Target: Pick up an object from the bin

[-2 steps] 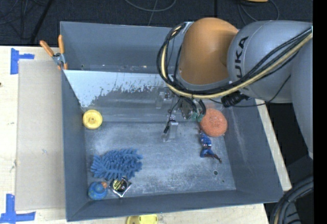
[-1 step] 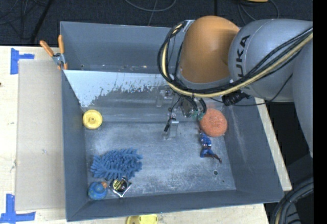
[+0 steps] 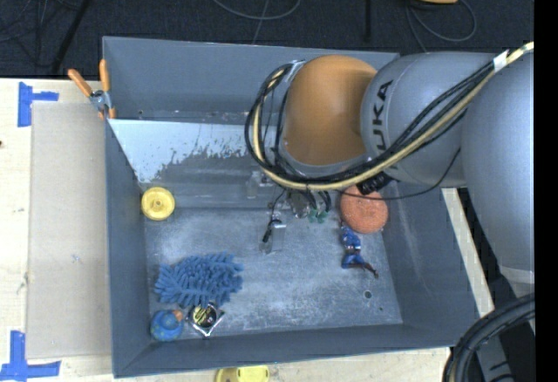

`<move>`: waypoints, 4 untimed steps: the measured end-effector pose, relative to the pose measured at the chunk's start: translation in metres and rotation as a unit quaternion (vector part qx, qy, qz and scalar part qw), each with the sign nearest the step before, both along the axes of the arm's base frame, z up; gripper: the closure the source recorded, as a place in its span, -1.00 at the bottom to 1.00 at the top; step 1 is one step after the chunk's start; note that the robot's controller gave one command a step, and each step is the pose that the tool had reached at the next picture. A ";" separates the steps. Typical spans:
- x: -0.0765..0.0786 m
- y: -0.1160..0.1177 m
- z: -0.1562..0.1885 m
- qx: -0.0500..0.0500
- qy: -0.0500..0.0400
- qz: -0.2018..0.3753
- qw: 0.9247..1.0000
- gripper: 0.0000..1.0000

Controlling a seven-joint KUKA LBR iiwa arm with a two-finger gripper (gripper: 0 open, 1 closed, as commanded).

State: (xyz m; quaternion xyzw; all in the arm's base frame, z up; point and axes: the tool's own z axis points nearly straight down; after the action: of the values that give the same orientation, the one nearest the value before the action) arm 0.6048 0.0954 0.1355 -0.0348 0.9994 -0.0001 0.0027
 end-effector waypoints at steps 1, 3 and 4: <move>-0.008 0.012 -0.018 0.000 0.003 0.021 1.000 -1.00; -0.006 0.008 -0.014 -0.002 -0.003 0.089 0.996 -1.00; -0.030 0.038 -0.046 0.001 0.004 0.037 0.999 -1.00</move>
Offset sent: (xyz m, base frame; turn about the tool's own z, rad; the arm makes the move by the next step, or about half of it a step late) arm -0.0320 -0.0418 0.0341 -0.2803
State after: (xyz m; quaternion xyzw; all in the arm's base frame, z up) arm 0.5747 0.1337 0.0896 -0.0716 0.9974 0.0013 -0.0017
